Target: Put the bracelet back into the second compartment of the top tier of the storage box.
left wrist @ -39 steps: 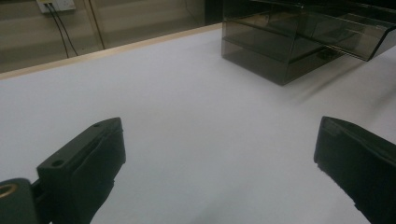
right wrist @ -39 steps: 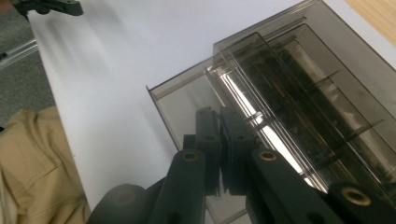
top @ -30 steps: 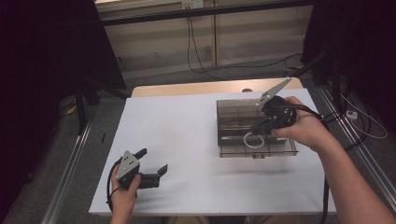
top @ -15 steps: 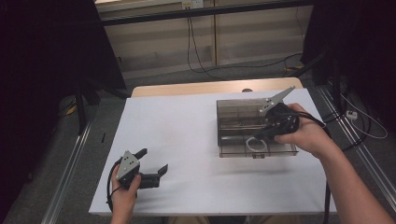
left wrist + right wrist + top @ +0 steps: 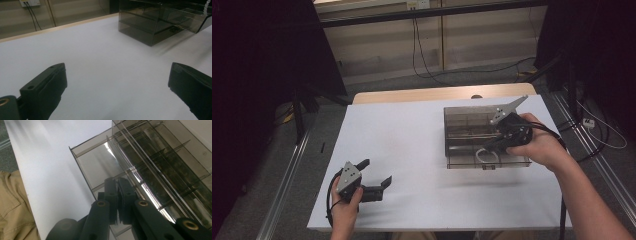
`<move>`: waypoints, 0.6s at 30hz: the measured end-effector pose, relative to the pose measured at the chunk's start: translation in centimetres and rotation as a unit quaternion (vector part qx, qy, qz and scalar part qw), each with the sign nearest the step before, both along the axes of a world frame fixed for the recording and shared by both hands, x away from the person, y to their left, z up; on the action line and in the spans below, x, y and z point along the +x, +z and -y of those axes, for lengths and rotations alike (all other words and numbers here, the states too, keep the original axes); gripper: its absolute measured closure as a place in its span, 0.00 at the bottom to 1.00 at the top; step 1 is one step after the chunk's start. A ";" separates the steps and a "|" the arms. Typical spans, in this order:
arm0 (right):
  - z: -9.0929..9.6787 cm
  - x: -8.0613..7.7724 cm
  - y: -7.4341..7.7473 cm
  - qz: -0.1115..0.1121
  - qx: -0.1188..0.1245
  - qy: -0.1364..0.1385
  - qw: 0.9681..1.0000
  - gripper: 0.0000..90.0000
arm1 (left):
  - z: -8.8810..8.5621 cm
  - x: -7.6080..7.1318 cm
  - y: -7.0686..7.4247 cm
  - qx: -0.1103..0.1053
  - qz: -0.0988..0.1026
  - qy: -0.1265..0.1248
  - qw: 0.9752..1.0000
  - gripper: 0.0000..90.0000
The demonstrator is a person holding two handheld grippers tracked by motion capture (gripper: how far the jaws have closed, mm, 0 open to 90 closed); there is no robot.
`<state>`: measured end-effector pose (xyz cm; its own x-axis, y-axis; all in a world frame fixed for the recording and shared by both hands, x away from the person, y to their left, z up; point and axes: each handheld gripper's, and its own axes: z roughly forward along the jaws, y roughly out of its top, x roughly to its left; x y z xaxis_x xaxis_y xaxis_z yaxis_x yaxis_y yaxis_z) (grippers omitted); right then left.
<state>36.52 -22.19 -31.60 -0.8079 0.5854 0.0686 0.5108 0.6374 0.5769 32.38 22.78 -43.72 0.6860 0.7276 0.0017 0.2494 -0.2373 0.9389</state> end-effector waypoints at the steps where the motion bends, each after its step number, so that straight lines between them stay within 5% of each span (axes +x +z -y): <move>1: 0.0 0.0 0.0 0.001 -0.002 0.001 1.000 0.97 | 0.0 0.0 0.0 0.002 0.000 0.000 1.000 0.03; 18: 0.4 0.1 -0.6 0.006 0.001 -0.004 1.000 0.97 | 0.0 0.0 0.0 0.002 0.000 -0.001 1.000 0.03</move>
<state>36.57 -22.63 -32.24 -0.8039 0.5916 0.0606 0.5094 0.6324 0.5835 32.37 22.79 -43.71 0.6873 0.7263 0.0038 0.2494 -0.2409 0.9380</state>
